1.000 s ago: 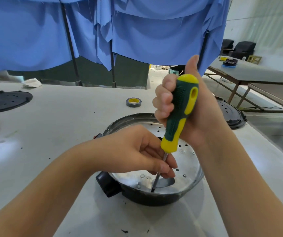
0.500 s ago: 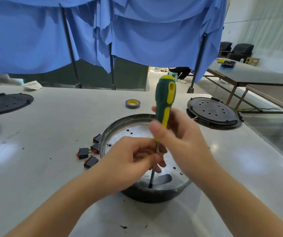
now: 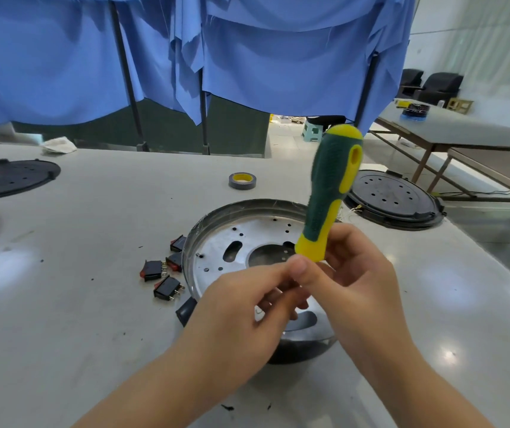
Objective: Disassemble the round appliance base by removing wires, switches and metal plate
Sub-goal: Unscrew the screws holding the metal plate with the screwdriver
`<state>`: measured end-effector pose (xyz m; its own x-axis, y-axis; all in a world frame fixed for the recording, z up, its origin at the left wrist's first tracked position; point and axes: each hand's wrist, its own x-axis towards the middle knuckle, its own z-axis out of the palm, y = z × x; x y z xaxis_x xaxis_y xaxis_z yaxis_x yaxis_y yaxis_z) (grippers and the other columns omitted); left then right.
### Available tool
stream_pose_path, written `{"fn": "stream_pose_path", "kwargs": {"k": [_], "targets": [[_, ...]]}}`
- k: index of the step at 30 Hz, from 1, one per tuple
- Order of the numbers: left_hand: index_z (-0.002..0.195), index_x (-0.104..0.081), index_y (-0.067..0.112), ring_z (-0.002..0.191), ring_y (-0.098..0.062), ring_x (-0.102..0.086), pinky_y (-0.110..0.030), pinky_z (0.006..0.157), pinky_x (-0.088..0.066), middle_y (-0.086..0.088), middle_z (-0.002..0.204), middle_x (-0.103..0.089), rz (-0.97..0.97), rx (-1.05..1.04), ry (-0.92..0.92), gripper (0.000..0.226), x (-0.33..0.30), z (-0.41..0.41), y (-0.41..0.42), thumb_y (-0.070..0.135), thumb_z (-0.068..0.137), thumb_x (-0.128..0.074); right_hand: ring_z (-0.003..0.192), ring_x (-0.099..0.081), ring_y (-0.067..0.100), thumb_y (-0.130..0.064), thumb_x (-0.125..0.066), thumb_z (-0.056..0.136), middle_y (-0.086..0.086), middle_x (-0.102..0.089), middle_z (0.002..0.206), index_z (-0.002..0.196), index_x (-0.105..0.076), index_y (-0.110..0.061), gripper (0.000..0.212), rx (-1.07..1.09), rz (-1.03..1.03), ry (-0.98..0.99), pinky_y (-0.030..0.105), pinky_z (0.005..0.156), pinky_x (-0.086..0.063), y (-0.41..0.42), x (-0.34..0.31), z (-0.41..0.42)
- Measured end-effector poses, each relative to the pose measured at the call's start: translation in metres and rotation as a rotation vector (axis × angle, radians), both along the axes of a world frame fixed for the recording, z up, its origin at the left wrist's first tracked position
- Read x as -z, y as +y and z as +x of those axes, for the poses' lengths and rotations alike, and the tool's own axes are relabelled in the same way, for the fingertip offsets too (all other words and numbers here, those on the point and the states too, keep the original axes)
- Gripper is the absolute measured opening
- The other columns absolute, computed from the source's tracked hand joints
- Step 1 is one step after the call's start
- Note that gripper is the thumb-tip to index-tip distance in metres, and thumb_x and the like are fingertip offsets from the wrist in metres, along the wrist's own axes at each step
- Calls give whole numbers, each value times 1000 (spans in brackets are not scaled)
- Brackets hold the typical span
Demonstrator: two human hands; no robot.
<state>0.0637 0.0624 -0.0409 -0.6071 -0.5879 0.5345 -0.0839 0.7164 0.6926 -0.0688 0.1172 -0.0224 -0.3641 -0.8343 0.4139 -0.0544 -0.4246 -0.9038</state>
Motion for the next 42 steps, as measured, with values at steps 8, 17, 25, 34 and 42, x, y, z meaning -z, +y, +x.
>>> {"fn": "stream_pose_path", "kwargs": {"k": [8,17,25,34,42], "targets": [[100,-70,23,74,-8,-68,-33,67,-56,13,83,-70,0,12,-3,21,0,-2,9,31,91,-53,57,-59,10,-23,-84,64,1,-61,69,92,-52,1,49,7,-41,-120,19,49,-49,9,-1,4],[102,-69,28,73,-1,-69,-20,68,-54,19,80,-69,26,-53,-34,16,1,-2,6,30,91,-58,73,-69,16,-35,-79,58,7,-71,83,93,-60,-10,47,110,7,-139,19,64,-53,5,1,-4],[93,-71,27,74,-3,-70,-17,70,-53,18,79,-71,144,-10,-21,15,-1,1,2,28,91,-57,90,-71,18,-32,-62,80,5,-75,97,102,-66,-14,28,-54,7,-83,21,78,-54,5,-2,-4],[93,-75,26,75,-5,-72,-16,74,-55,12,81,-75,289,51,64,19,-7,3,0,9,88,-67,87,-68,18,-32,-55,88,8,-71,96,107,-58,-8,31,-216,72,-141,25,69,-53,10,-3,-1],[78,-76,26,65,-8,-71,-19,69,-55,10,70,-74,297,-25,109,19,-8,0,5,8,78,-78,76,-67,17,-29,-80,63,1,-69,77,83,-64,-20,27,-53,30,-151,22,67,-54,7,0,-1]]}}
